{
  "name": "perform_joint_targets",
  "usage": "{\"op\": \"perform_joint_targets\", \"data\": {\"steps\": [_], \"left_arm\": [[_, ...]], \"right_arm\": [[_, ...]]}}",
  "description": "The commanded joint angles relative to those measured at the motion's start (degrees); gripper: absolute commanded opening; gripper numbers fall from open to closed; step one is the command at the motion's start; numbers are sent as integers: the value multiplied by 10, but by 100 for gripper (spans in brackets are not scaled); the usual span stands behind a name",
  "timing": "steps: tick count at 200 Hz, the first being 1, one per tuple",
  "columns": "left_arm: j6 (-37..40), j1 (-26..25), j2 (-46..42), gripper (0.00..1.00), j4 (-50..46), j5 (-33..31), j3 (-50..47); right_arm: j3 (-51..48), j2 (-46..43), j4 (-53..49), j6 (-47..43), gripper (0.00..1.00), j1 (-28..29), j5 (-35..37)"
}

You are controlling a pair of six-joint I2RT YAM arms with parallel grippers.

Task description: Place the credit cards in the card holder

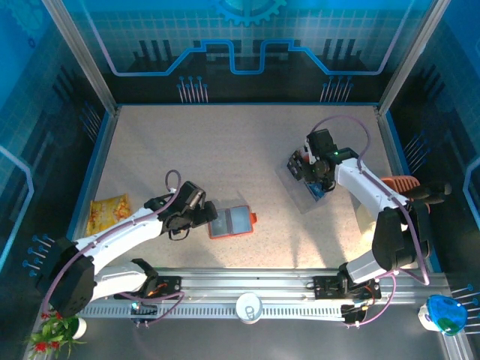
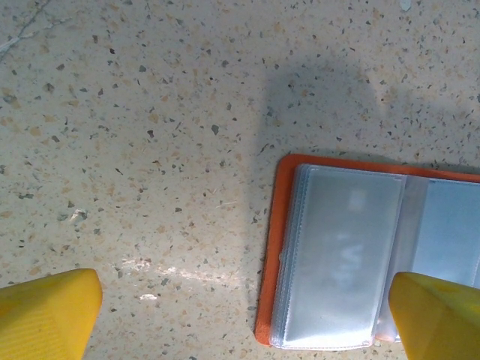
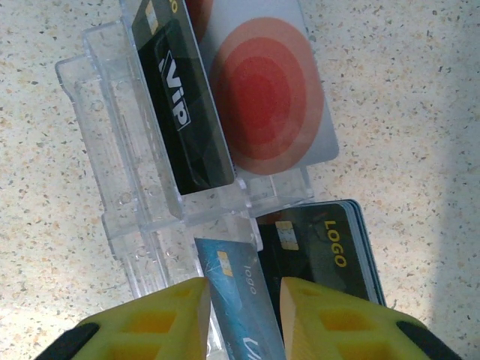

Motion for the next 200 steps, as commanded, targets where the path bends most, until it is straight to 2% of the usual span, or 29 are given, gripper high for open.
{"op": "perform_joint_targets", "data": {"steps": [1, 93, 148, 200], "left_arm": [[-7, -5, 6, 99, -4, -9, 19], [-9, -5, 14, 99, 8, -6, 12], [-6, -6, 23, 99, 10, -6, 17], [-4, -6, 26, 99, 14, -4, 17]], "right_arm": [[-3, 9, -11, -7, 31, -9, 16], [-31, 9, -5, 5, 28, -9, -6], [-39, 0, 0, 7, 16, -9, -22], [-21, -22, -13, -1, 9, -9, -39]]}}
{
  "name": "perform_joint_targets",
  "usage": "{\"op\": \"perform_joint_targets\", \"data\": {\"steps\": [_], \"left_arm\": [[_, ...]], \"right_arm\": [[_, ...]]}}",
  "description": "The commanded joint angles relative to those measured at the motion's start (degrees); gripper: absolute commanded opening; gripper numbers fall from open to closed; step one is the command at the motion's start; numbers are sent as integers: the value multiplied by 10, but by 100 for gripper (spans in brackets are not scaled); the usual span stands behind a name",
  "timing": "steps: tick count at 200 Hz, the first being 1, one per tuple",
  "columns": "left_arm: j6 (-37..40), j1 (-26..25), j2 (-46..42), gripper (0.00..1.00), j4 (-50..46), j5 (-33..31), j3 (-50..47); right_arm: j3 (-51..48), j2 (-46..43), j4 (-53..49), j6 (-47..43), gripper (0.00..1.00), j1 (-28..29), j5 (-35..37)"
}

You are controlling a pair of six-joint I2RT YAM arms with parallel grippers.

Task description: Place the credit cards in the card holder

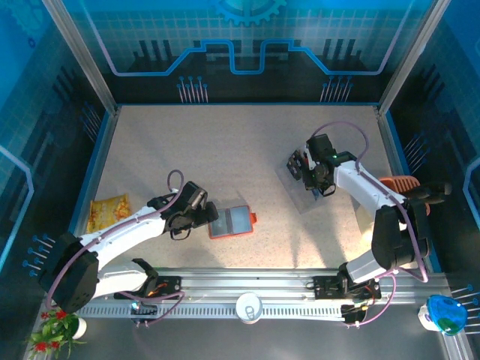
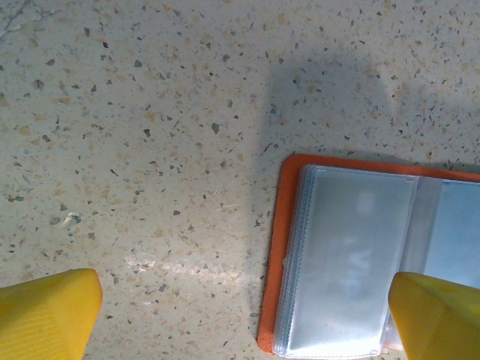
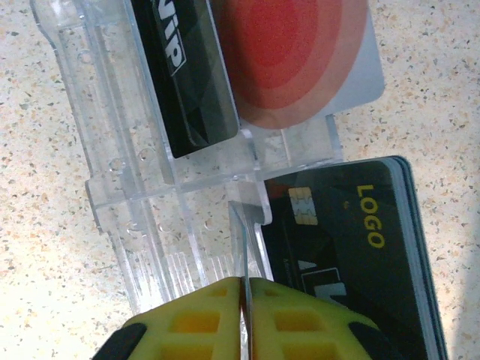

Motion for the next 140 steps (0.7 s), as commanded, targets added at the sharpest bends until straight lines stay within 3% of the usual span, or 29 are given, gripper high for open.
{"op": "perform_joint_targets", "data": {"steps": [1, 29, 91, 110, 140], "left_arm": [[-4, -4, 6, 99, 5, -4, 17], [1, -3, 10, 99, 4, -7, 21], [21, -4, 19, 99, -6, -9, 29], [29, -8, 24, 99, -15, -18, 31], [28, -24, 33, 99, -20, -33, 29]], "right_arm": [[10, -26, -17, -3, 9, -7, -17], [24, -50, -31, -8, 0, -6, -30], [38, -126, -22, 48, 0, 16, -122], [-3, -155, 50, 110, 0, 34, -193], [-112, -184, 245, 236, 0, 86, -285]]}}
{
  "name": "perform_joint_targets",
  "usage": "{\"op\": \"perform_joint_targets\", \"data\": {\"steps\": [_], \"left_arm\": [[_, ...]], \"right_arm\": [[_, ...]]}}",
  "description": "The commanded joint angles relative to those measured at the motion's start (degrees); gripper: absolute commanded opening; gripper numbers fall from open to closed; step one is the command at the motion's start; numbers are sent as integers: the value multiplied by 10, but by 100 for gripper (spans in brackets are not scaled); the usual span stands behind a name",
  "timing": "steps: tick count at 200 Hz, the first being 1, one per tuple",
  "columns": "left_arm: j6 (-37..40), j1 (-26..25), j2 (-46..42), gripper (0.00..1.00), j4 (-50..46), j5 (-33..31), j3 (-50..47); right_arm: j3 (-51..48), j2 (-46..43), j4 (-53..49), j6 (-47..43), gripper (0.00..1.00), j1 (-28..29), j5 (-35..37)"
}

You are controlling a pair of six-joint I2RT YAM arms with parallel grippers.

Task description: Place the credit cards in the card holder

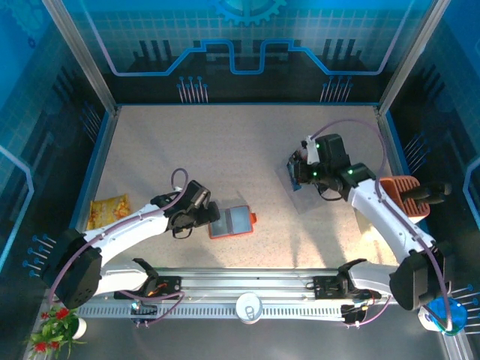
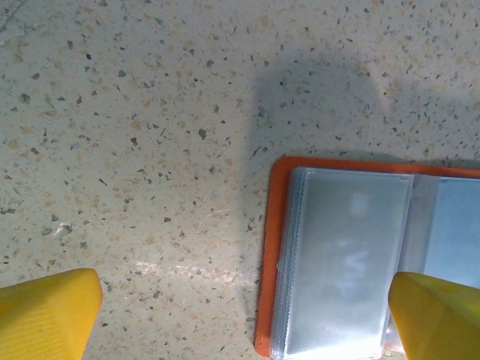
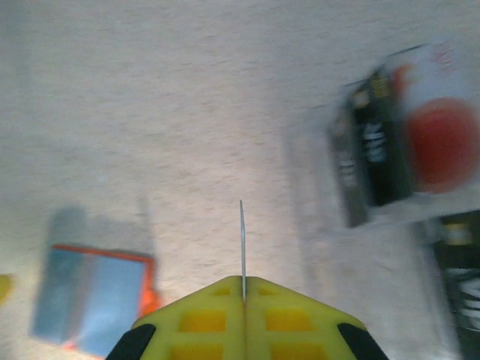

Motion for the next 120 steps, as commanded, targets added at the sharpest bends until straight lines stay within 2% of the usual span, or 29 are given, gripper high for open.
{"op": "perform_joint_targets", "data": {"steps": [1, 54, 81, 120], "left_arm": [[10, -13, 11, 99, -17, -23, 13], [-6, -46, 39, 99, -22, -50, 12], [-9, -58, 56, 99, -15, -58, 14], [-11, -71, 88, 99, -21, -76, 25]], "right_arm": [[-81, -14, 167, 128, 0, 43, -107], [-246, 12, 485, 286, 0, 154, -73], [-293, 36, 573, 314, 0, 187, -34], [-309, 99, 664, 333, 0, 226, -3]]}}
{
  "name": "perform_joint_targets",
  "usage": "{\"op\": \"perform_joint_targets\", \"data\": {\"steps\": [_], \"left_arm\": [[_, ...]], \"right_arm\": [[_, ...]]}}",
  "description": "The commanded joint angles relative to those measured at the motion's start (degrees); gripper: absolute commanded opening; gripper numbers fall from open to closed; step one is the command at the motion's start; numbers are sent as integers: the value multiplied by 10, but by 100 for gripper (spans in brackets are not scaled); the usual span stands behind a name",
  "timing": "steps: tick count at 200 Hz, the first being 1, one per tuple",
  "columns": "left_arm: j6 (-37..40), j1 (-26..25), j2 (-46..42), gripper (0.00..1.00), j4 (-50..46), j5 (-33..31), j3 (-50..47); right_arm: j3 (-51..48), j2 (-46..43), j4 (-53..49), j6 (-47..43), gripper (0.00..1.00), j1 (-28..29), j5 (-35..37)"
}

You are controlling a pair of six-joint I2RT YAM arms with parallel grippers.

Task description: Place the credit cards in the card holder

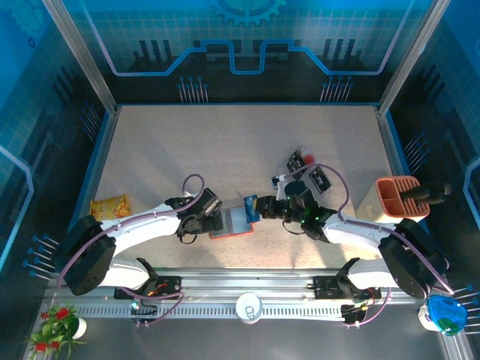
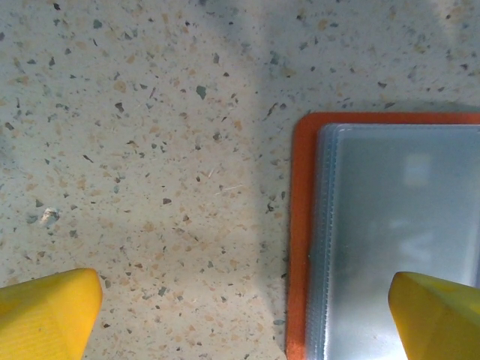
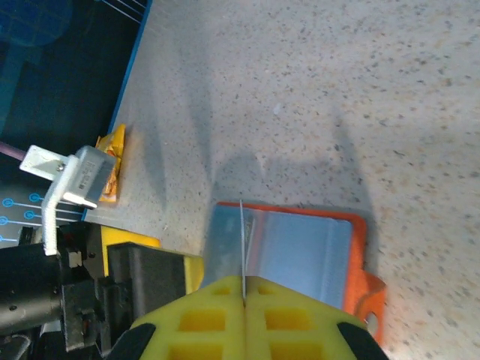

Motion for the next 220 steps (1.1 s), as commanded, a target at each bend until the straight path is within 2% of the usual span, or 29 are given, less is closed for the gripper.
{"op": "perform_joint_targets", "data": {"steps": [1, 63, 119, 220], "left_arm": [[-8, -8, 19, 99, -16, -26, 21], [-29, -22, 37, 99, -42, -44, 21], [-36, -28, 32, 99, -49, -49, 17], [-37, -27, 38, 99, -41, -49, 9]], "right_arm": [[-9, 37, 123, 33, 0, 21, 34], [-18, 139, 238, 60, 0, 53, 47], [-15, 199, 302, 76, 0, 70, 50], [4, 260, 336, 88, 0, 83, 46]]}}
